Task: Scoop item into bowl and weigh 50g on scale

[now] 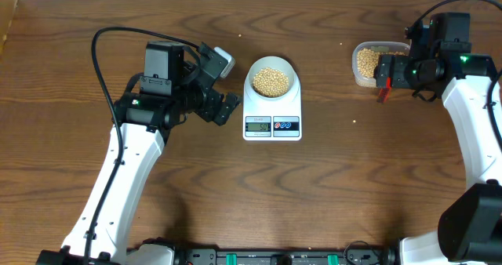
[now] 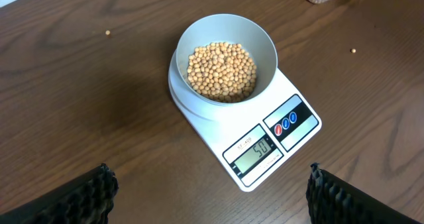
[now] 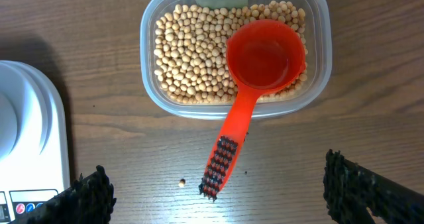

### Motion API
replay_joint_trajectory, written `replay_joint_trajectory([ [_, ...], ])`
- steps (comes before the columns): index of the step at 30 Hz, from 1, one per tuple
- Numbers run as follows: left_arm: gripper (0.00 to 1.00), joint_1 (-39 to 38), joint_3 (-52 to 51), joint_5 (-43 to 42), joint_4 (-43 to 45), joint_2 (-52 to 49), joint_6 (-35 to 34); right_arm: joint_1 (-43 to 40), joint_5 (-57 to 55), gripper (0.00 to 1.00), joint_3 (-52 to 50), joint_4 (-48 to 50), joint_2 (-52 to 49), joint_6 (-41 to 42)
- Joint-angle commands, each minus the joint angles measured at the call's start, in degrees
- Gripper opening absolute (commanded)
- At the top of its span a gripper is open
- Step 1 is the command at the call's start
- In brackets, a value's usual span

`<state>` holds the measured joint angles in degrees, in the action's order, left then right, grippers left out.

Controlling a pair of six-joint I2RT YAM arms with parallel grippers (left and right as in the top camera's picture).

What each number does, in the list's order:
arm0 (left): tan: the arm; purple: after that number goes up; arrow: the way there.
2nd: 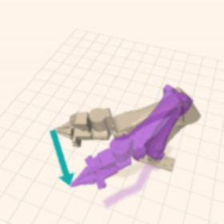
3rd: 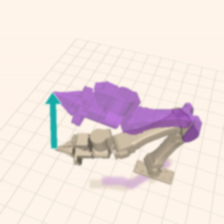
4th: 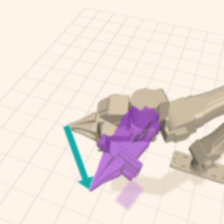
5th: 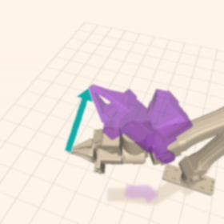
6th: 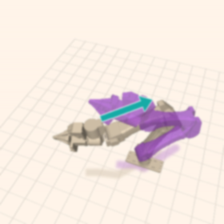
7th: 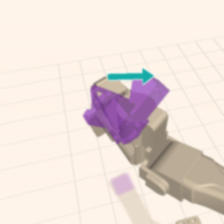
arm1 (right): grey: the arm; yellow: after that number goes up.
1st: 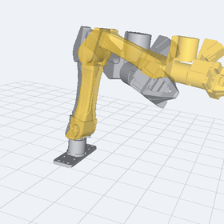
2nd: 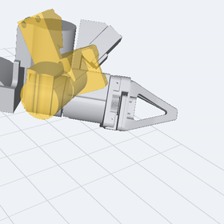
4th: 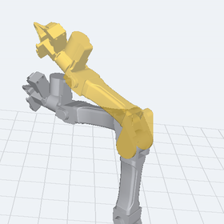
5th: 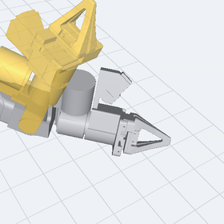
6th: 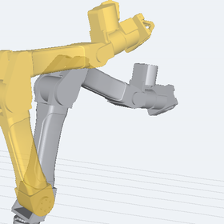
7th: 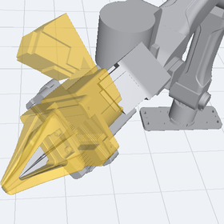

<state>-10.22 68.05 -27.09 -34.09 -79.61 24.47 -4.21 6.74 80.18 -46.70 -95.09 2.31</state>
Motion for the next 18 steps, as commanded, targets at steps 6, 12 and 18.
replay_joint_trajectory([
  [6,0.94,0.2,-0.2,-0.7,-0.2,0.1,1.0,0.1,0.5,0.99,0.7,-0.1,0.9,-0.7],
  [12,0.94,0.2,-0.2,-0.3,-8.2,0.7,1.0,0.1,0.5,0.99,0.7,-0.1,0.9,-0.7],
  [18,0.94,0.2,-1.6,4.6,-15.0,6.1,1.0,0.1,0.5,0.99,0.7,-0.1,0.9,-0.7],
])
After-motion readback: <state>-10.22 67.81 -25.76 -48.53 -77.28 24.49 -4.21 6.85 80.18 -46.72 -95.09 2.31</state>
